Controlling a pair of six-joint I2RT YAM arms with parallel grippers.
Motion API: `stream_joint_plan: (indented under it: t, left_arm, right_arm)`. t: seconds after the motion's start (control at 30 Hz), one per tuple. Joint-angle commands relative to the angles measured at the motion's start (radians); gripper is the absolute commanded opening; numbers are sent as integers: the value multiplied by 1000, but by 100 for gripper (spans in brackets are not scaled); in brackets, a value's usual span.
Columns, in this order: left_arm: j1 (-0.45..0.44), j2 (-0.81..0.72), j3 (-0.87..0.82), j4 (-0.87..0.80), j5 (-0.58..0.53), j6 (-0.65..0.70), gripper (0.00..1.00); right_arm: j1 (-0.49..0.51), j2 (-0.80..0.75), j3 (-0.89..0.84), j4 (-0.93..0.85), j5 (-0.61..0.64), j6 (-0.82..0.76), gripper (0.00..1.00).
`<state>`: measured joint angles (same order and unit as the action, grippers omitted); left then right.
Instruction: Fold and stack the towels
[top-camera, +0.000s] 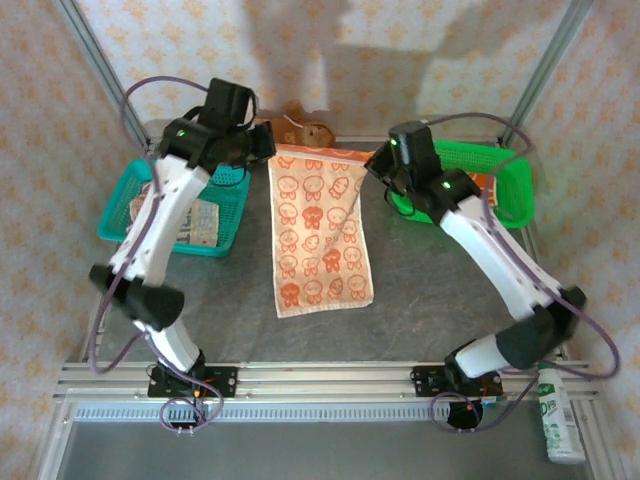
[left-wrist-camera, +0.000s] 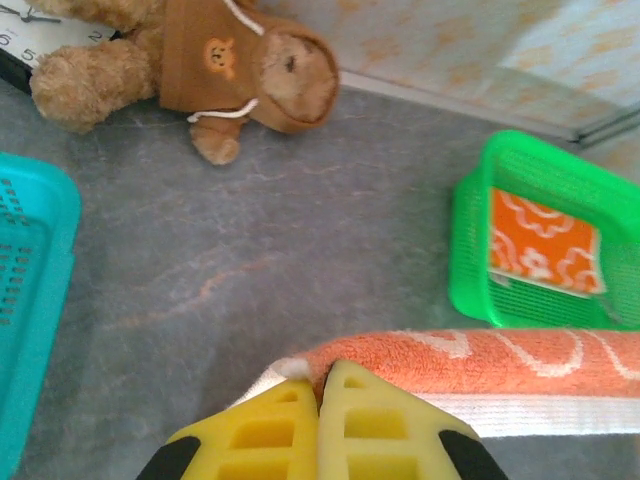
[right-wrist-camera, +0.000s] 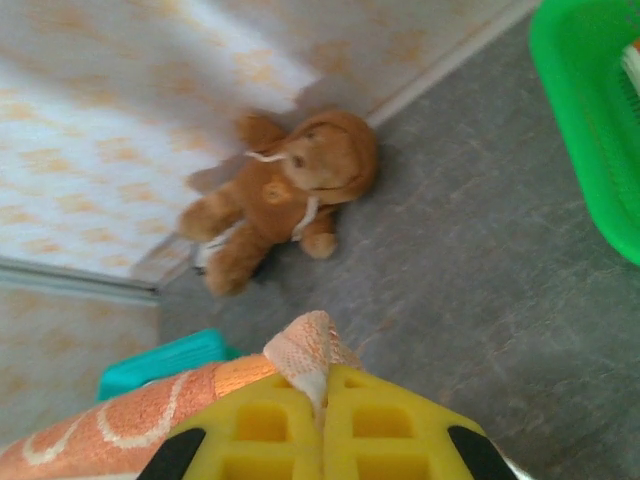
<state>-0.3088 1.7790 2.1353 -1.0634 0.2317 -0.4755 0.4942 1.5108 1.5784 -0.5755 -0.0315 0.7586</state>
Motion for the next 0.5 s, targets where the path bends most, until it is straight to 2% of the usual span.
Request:
stream_joint_plan:
  t: [0.0, 0.13, 0.23, 0.37, 0.47]
  left_arm:
    - [39, 138, 110, 20, -52, 68, 0]
    - [42, 271, 166, 29, -43, 69, 0]
    - [41, 301, 110, 66, -52, 57, 0]
    - [41, 283, -25, 114, -48, 33, 0]
    - [37, 212, -199, 209, -7, -10, 0]
  right_arm:
    - [-59, 150, 119, 20, -39, -43, 0]
    - [-98, 341, 257, -20, -100, -102, 0]
    - [-126, 439, 293, -16, -165, -115, 0]
    - [-130, 479, 256, 3, -202, -134, 0]
    - [-129, 444, 155, 41, -215, -131, 0]
